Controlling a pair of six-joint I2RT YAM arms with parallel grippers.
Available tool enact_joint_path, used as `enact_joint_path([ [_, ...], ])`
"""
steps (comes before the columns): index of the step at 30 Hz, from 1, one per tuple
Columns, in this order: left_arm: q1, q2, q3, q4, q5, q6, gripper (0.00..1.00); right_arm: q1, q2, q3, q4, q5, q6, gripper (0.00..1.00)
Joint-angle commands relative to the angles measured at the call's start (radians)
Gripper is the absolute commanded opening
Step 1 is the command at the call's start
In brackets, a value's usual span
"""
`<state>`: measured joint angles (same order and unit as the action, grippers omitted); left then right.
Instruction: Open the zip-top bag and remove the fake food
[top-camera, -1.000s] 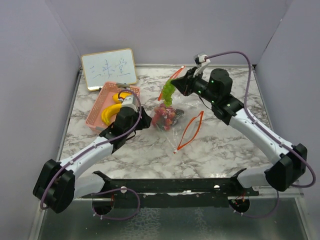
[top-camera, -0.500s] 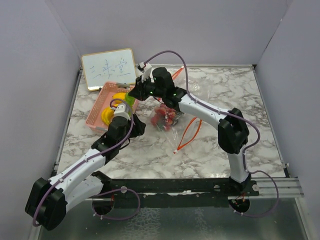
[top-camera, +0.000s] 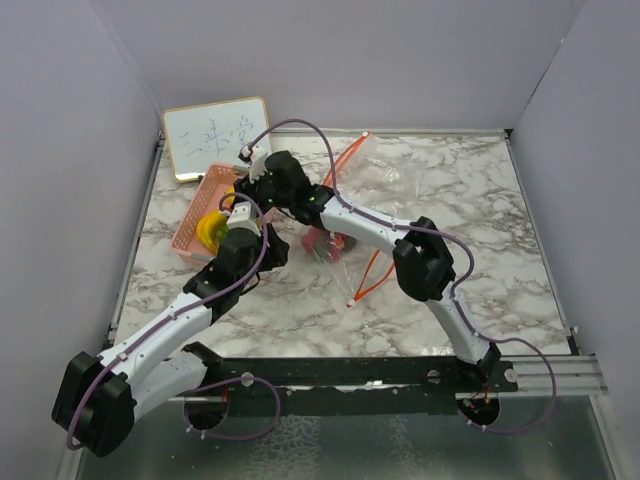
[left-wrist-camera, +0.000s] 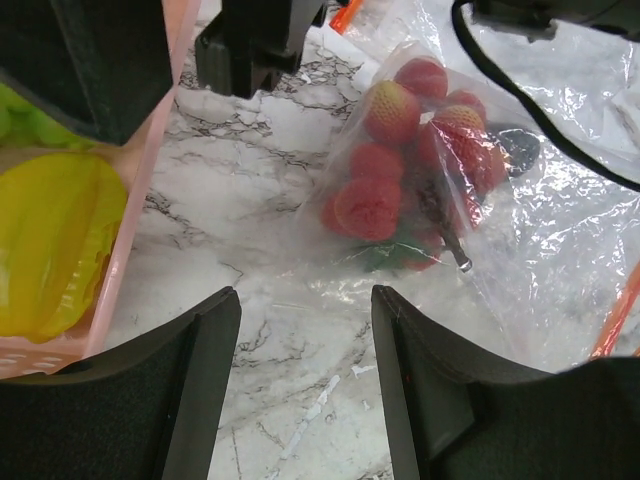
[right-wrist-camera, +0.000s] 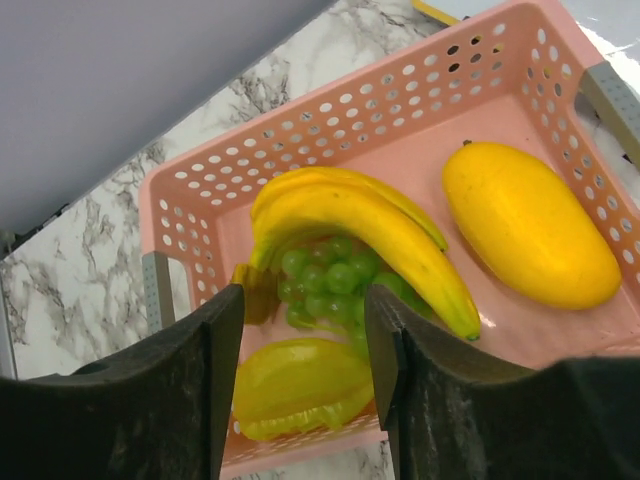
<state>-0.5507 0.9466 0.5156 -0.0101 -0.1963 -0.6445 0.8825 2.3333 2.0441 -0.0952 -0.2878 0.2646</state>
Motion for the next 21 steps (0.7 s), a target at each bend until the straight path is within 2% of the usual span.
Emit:
enact_joint_path([
  [1,0.004,0.011,0.035,0.01,-0.024,0.02,0.58,-0.002,-0.125,-0.032,0.018,0.137,-0.046,0.53],
  [5,0.003,0.028,0.041,0.02,-0.022,0.027,0.58,-0.043,-0.304,-0.199,0.093,0.196,-0.036,0.53],
  [9,0.002,0.067,0.048,0.059,0.021,0.022,0.57,-0.141,-0.555,-0.466,0.188,0.183,0.016,0.53],
  [13,-0.01,0.139,0.093,0.076,0.059,0.017,0.57,-0.236,-0.808,-0.773,0.249,0.246,0.033,0.51],
  [17,-0.059,0.194,0.145,0.094,0.048,0.026,0.57,-0.337,-1.072,-1.029,0.228,0.28,0.046,0.46],
  [21,-0.117,0.275,0.201,0.111,0.032,0.034,0.57,-0.369,-1.317,-1.237,0.161,0.355,0.052,0.39],
])
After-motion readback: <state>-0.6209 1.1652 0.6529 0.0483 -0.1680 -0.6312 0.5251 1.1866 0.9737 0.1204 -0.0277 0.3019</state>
